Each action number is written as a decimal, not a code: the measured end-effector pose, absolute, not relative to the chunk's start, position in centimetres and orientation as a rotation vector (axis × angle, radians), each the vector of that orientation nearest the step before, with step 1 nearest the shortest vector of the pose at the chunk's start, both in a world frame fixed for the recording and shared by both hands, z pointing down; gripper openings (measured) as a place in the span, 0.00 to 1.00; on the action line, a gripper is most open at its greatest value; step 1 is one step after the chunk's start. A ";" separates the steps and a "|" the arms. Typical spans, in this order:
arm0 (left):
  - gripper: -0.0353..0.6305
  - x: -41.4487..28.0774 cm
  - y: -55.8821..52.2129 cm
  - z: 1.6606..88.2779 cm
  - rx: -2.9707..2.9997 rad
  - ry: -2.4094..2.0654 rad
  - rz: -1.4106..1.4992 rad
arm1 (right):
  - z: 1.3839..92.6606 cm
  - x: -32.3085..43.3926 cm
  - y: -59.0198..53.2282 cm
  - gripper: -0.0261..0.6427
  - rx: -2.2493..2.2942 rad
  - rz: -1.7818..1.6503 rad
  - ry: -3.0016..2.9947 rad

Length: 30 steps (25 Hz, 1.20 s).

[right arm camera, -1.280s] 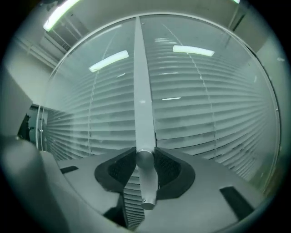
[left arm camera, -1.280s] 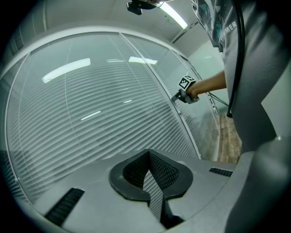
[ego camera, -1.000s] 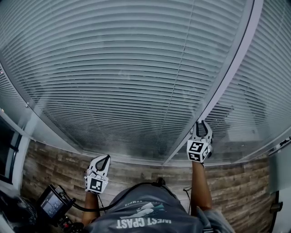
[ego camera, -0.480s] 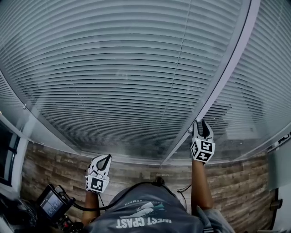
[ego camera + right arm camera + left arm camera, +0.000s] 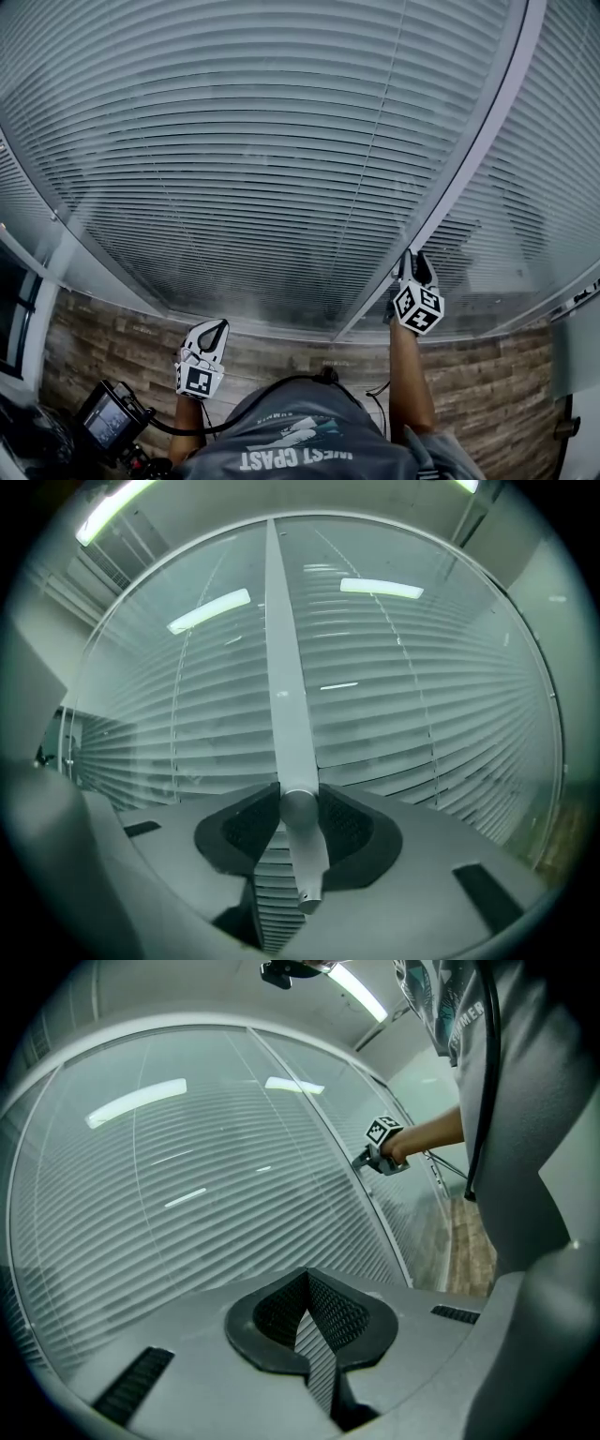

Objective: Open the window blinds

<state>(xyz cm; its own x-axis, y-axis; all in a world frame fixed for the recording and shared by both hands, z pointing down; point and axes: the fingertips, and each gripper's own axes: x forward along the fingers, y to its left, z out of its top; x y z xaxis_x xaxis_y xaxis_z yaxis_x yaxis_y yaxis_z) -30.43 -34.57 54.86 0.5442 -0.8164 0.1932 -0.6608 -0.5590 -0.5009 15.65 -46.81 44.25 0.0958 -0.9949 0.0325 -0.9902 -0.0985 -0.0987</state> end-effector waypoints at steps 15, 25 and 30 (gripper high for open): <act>0.06 -29.6 -35.5 54.3 -2.413 1.164 -0.554 | 45.1 12.9 -47.3 0.22 -2.841 1.472 2.379; 0.06 -29.9 -35.2 54.4 -2.409 1.170 -0.563 | 46.0 12.7 -47.4 0.22 -2.838 1.885 2.376; 0.06 -30.3 -34.8 54.4 -2.403 1.182 -0.562 | 46.2 12.6 -47.1 0.22 -2.720 2.142 2.400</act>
<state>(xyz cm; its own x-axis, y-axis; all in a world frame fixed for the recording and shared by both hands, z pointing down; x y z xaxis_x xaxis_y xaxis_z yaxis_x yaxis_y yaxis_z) -30.33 -34.79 54.44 0.5610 -0.8089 0.1761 -0.6468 -0.5610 -0.5166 12.65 -47.12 46.25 0.1374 -0.9904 0.0144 -0.0980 0.0008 0.9952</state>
